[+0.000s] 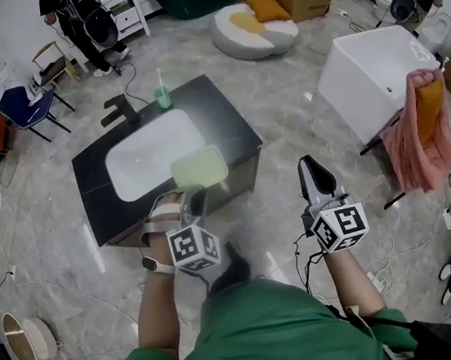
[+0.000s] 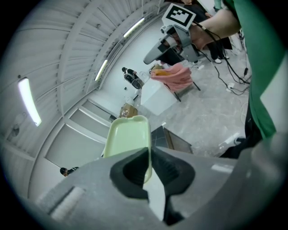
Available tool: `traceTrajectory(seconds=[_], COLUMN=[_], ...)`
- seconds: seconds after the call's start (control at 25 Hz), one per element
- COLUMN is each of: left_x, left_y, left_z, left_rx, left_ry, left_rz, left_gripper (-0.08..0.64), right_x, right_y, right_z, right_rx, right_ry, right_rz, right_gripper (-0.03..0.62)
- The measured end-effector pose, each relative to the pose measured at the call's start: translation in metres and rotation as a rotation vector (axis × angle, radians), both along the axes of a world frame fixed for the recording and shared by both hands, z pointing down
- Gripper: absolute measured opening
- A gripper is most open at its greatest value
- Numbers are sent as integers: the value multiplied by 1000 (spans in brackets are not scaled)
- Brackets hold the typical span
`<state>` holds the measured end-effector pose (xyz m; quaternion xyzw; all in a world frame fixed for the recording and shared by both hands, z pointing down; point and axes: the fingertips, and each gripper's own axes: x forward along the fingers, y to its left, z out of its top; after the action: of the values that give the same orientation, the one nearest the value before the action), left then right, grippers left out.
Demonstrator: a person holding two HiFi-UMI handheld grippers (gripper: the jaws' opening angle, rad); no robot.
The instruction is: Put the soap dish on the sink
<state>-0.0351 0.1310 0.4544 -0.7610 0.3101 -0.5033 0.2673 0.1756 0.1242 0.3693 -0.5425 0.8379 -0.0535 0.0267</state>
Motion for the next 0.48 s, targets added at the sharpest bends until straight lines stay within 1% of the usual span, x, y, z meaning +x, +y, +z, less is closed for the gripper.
traceTrajectory(seconds=[0.28,0.48], left_x=[-21,-35], left_y=[-88,-134], left_z=[12,21], left_rx=[-36,-58], left_ry=[40,51], left_rz=[29,51], left_gripper=[18,18], right_x=[-27,-41], right_y=[-86,-132], right_z=[0,-5], right_rx=[-32,-48], right_ry=[35,65], right_rz=[26,51], right_gripper=[33,33])
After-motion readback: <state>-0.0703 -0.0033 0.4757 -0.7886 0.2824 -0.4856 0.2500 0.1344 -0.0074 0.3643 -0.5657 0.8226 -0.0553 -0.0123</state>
